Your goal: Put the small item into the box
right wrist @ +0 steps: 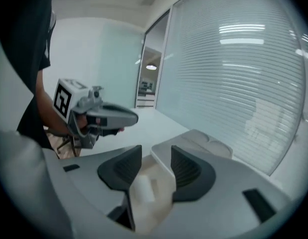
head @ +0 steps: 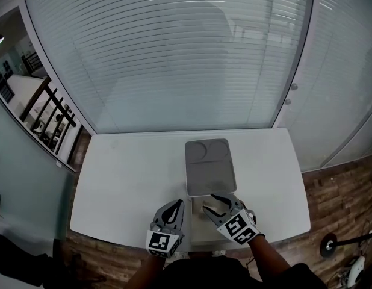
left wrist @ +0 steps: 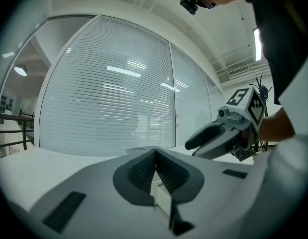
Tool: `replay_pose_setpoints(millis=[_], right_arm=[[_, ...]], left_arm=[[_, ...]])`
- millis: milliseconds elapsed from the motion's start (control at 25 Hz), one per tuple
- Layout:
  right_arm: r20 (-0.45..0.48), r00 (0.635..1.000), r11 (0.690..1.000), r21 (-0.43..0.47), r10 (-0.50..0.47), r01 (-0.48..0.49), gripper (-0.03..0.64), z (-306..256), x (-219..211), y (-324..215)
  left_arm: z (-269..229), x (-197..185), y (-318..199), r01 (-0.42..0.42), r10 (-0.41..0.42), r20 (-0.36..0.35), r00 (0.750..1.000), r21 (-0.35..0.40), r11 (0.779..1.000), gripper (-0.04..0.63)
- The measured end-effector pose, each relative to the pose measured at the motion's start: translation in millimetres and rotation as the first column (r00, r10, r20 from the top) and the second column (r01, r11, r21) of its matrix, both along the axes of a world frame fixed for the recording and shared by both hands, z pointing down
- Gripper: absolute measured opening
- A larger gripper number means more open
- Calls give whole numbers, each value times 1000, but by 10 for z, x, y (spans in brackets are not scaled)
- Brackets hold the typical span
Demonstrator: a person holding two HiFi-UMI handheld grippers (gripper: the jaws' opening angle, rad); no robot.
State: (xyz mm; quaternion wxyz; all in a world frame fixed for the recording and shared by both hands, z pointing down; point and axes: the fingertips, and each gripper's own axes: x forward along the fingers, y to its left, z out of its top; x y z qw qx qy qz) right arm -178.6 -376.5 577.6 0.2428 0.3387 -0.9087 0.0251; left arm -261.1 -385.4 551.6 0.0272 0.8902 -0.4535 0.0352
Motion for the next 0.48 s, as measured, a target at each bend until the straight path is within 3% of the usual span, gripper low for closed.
replay_pose_setpoints(millis=[120,240,360,480], right_arm=[[156,986,996,58,51,-61,164,-358,81,-67],[247,964,984,122,96,-129,128,-600,186,-122],[316,938,953,214,140,-214,34,-865,314,-151],[397,899,920,252,185,-300,6,-1012,439,-155]], left_arm=[[23,27,10,-10,10,23,1000,-10,1000,14],[12,55,4,-11,11,10,1000,-22,1000,14],[-34,41,-28,5,-6,-2,1000,-43,999,14],[-59,32,-41,4,-5,-11,1000,-47,999,14]])
